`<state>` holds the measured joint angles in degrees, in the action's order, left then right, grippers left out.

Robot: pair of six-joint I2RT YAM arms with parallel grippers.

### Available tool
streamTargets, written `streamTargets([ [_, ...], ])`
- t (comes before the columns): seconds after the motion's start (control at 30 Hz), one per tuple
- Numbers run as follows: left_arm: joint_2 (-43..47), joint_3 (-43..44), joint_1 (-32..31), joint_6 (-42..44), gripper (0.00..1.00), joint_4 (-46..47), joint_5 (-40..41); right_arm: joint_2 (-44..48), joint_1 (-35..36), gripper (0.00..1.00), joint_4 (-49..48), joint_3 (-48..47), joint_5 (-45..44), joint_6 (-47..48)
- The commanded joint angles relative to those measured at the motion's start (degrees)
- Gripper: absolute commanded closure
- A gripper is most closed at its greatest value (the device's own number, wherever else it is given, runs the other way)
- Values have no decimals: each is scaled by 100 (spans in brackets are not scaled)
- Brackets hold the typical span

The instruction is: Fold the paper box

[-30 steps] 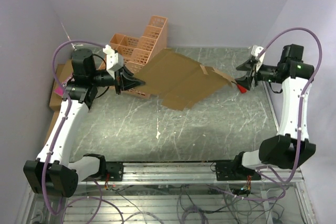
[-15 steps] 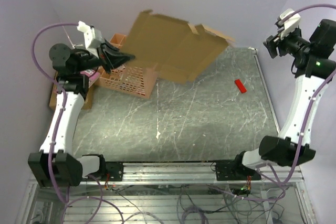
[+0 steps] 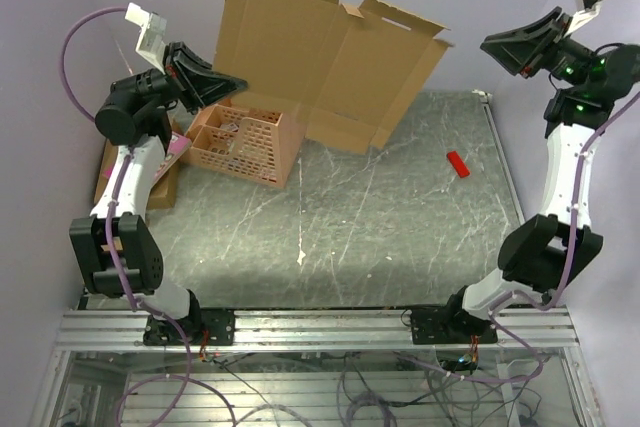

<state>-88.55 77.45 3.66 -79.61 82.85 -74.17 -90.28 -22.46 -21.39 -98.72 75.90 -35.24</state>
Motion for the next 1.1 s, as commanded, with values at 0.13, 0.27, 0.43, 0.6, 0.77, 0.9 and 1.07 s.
streamTargets([
  [0.13,393,16,-2,-422,93,1620,25,-507,65,62,-5757,-234,144,-6282],
  [0.27,436,18,-26,-466,93,1617,24,-471,390,59,-5971,-400,81,-7026],
  [0.43,537,-92,-41,-455,93,1614,35,-365,514,56,-5466,-485,-125,-7272],
  [0.6,633,-145,-58,-476,93,1612,18,-320,603,56,-4901,-480,-236,-7187],
  [0.77,644,-184,-81,-469,93,1612,24,-177,945,54,-4132,-456,-228,-6798],
  [0.9,691,-197,-129,-459,93,1610,35,-189,971,54,-3667,-587,-336,-6571],
  [1.07,700,-245,-141,-436,93,1612,55,-146,1053,54,-3916,-488,-345,-6831],
])
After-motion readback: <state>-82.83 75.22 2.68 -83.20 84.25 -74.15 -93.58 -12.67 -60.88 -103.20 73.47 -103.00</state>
